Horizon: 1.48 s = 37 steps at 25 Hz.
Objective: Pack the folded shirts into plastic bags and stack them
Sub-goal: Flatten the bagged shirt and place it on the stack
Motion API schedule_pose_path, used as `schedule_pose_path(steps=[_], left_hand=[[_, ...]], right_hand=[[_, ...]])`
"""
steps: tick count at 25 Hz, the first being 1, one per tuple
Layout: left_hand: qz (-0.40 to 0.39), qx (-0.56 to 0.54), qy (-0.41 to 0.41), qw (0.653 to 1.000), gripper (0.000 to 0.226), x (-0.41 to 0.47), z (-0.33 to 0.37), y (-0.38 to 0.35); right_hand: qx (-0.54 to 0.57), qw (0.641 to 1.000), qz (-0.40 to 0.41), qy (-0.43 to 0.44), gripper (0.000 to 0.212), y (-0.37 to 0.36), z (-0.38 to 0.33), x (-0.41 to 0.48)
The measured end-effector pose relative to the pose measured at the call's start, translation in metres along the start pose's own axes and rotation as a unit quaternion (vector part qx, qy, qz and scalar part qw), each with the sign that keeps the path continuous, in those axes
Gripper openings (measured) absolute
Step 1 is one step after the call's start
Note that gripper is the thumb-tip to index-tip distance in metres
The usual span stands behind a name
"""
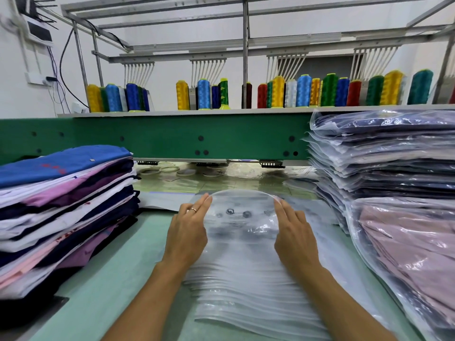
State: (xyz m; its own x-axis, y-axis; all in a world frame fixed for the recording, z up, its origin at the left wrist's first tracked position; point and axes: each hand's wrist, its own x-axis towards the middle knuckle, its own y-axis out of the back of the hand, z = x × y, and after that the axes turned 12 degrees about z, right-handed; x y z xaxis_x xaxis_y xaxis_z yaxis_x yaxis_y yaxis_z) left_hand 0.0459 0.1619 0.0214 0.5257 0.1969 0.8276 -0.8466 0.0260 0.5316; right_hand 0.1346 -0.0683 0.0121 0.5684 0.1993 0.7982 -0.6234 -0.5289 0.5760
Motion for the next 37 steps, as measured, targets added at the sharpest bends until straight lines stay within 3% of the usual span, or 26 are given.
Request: schedule_pose_path(steps=[2,4,5,7,9,13,15,20,25,28,32,37], left_hand=[[0.067,-0.01,0.02,0.998,0.075,0.002,0.004,0.004],[0.125,-0.02,0.052,0.991,0.056,0.003,0.005,0.008],[0.137,-0.022,0.063,0.988,0.049,0.003,0.005,0.009],[0.124,-0.029,0.077,0.989,0.043,0.004,0.003,0.009],[0.069,-0.049,0.065,0.994,0.039,0.002,-0.001,0.005],[-0.132,-0.12,0.021,0.984,0.028,-0.008,-0.006,-0.01],[-0.221,-0.134,0.037,0.965,0.031,-0.012,-0.008,-0.018],[-0.282,-0.091,0.052,0.954,0.059,-0.015,-0.006,-0.023],[-0.34,-0.099,0.067,0.933,0.072,-0.002,0.0,-0.01],[-0.316,-0.086,0.068,0.942,0.066,0.022,-0.008,0.012],[-0.213,-0.006,0.052,0.976,0.043,0.065,-0.033,0.057],[-0.096,0.198,0.052,0.974,0.029,0.116,-0.098,0.134]], right_hand=[[-0.011,0.998,0.067,-0.018,0.077,0.002,-0.002,0.001],[-0.017,0.992,0.116,-0.045,0.047,0.005,0.001,0.002],[-0.021,0.99,0.127,-0.054,0.034,0.008,0.002,0.003],[-0.029,0.989,0.13,-0.065,0.03,0.013,0.004,0.004],[-0.013,0.995,0.092,-0.043,0.032,0.014,0.003,0.005],[0.07,0.983,-0.171,0.021,0.021,0.004,0.001,-0.004],[0.087,0.97,-0.227,-0.001,0.016,0.001,0.003,-0.007],[0.07,0.961,-0.266,-0.016,0.044,-0.002,0.004,-0.005],[-0.031,0.986,-0.161,-0.024,0.028,-0.013,-0.015,0.004],[0.001,0.991,-0.133,-0.015,0.027,-0.019,-0.046,0.027],[0.102,0.988,-0.116,-0.02,0.025,-0.022,-0.11,0.07],[0.237,0.959,-0.153,-0.035,0.02,-0.023,-0.198,0.106]])
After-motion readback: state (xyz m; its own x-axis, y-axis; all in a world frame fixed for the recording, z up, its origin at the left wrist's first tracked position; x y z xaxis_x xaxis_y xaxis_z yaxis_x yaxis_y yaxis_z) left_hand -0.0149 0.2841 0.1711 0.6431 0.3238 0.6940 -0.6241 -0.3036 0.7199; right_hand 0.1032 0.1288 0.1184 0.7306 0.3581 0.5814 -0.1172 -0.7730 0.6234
